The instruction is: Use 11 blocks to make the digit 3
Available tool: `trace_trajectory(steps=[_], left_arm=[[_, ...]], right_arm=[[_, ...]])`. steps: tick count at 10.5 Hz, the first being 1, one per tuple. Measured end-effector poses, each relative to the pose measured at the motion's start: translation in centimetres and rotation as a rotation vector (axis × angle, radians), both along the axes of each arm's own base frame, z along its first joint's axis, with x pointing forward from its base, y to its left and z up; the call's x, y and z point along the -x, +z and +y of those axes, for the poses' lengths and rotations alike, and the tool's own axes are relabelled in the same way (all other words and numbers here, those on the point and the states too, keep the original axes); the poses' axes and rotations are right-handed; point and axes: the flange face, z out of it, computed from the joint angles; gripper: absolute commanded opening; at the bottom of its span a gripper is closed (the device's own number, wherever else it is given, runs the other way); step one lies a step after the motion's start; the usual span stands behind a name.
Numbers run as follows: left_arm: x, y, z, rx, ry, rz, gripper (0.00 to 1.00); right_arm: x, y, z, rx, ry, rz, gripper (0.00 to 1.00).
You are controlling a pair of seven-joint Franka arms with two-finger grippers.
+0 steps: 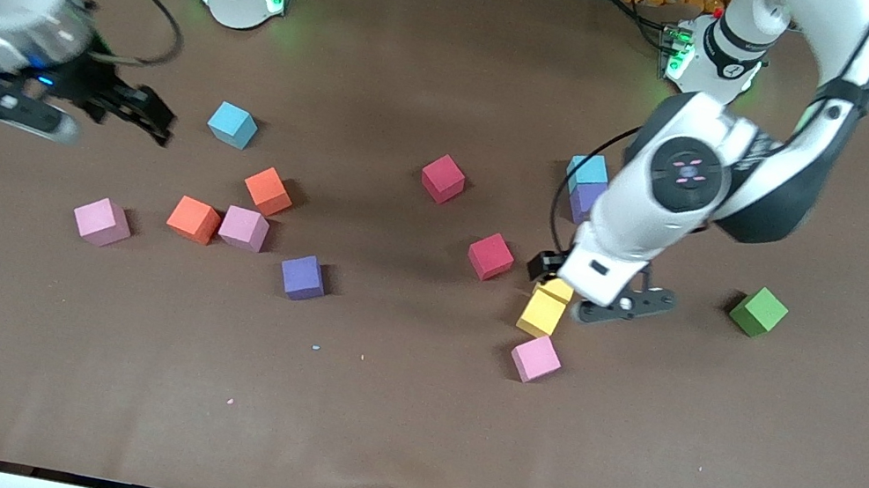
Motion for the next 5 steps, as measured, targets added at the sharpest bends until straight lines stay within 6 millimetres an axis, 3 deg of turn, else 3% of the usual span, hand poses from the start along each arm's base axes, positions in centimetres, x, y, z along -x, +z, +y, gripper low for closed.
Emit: trace_trajectory(steps=[5], left_arm=[[-1.2, -4.6, 1.2, -0.033, 0.019, 0.047, 1.0]], right_arm=[[1.0, -9.5, 13.7, 0.018, -0.286, 0.051, 1.0]])
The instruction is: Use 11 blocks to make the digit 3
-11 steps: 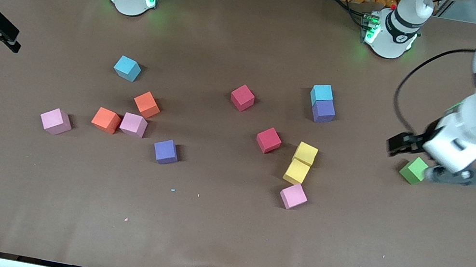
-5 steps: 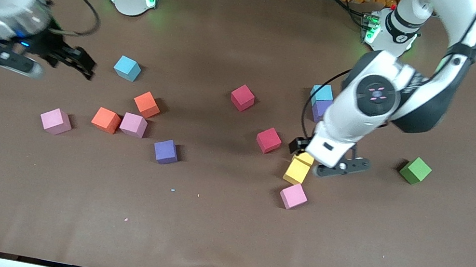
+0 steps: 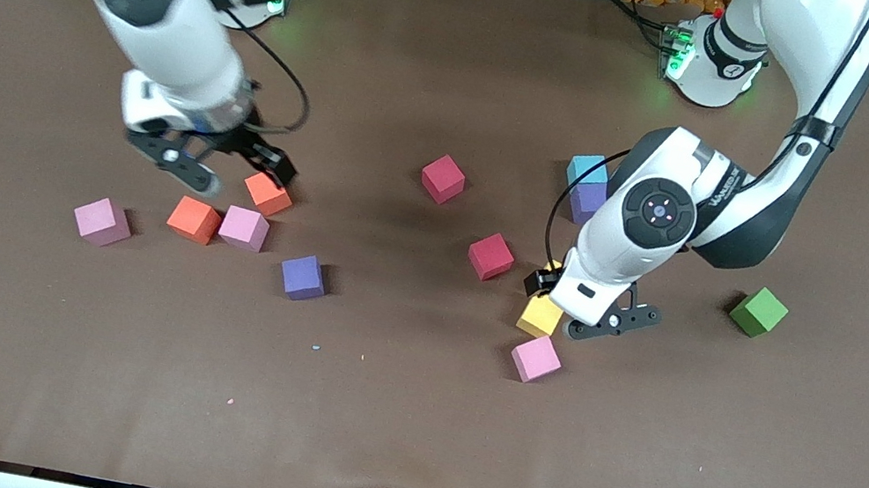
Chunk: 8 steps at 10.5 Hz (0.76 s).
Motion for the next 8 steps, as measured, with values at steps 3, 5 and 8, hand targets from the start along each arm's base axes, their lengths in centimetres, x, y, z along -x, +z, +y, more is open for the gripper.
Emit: trace_trajectory(steps=[3, 5, 8], left_arm=[[-0.5, -4.3, -0.3, 0.002, 0.002, 0.016, 1.0], [-0.9, -7.1, -1.1, 0.02, 0.052, 0.0, 1.0], [-0.1, -9.5, -3.2, 0.026, 0.245, -0.005, 1.0]], right_arm=[[2.3, -7.4, 8.0, 0.023, -0.202, 0.02, 1.0], [4.6, -11.7, 12.3, 0.045, -0.301, 0.033, 1.0], [8.3, -17.0, 17.6, 0.015, -0.35, 0.038, 1.0]])
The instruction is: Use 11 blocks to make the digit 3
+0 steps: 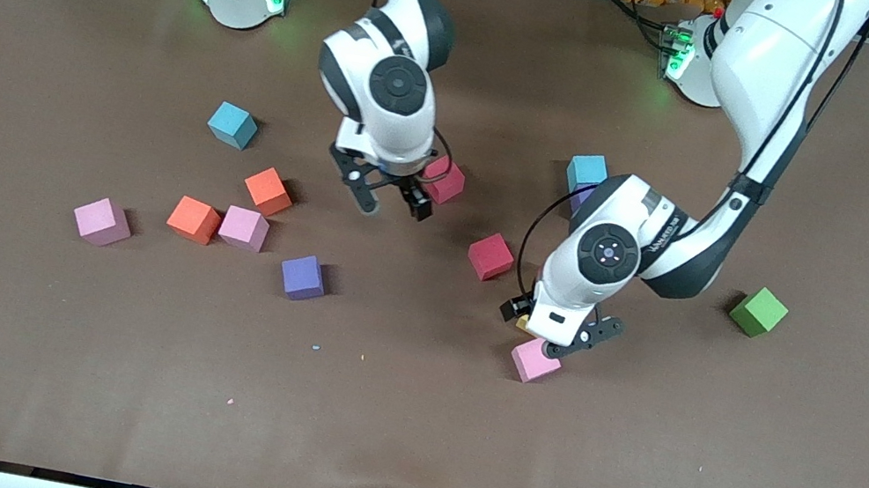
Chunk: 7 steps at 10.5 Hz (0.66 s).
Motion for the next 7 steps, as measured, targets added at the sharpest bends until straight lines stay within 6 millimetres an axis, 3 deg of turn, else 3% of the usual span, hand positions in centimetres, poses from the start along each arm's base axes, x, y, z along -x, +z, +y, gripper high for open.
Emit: trace_trajectory(steps=[4, 7], left_arm=[[3.7, -0.2, -5.3, -0.007, 0.03, 0.015, 1.0], [4.7, -0.8, -6.4, -0.014, 0.017, 0.028, 1.0]], right_arm=[[4.6, -3.8, 2.1, -0.044, 0.02, -0.001, 1.0], [6.0, -4.7, 2.5, -0.051, 0.038, 0.006, 1.0]])
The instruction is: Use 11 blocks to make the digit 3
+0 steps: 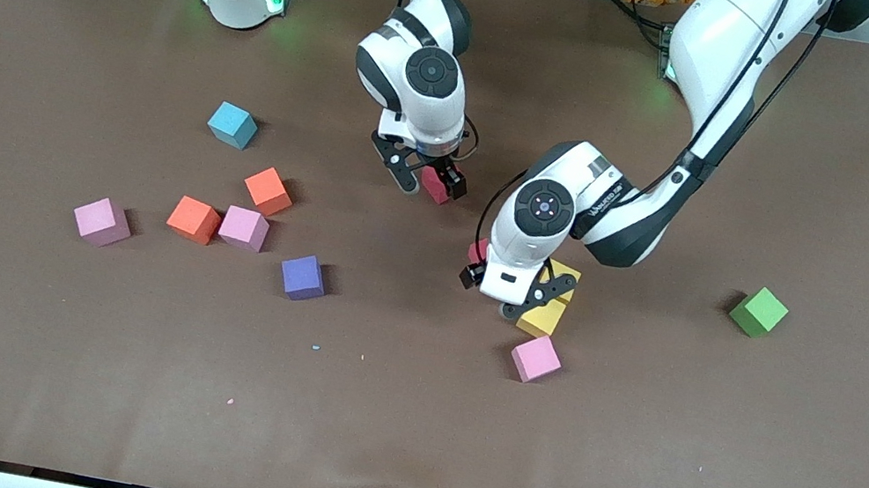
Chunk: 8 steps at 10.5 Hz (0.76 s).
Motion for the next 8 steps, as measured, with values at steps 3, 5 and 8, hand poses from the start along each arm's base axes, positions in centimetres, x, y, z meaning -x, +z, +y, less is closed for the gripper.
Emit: trace_trajectory(steps=[3, 5, 8], left_arm=[[1.1, -2.1, -0.6, -0.017, -0.016, 0.031, 1.0], [1.8, -2.9, -0.8, -0.025, -0.025, 0.045, 1.0], [2.7, -4.1, -1.0, -0.037, -0.036, 0.065, 1.0]], right_arm=[[0.6, -0.7, 0.4, -0.02, 0.008, -0.01, 1.0], [0.7, -1.8, 0.3, -0.009, 0.022, -0.014, 1.0], [1.0, -3.5, 0.3, -0.003, 0.033, -0.011, 0.87]])
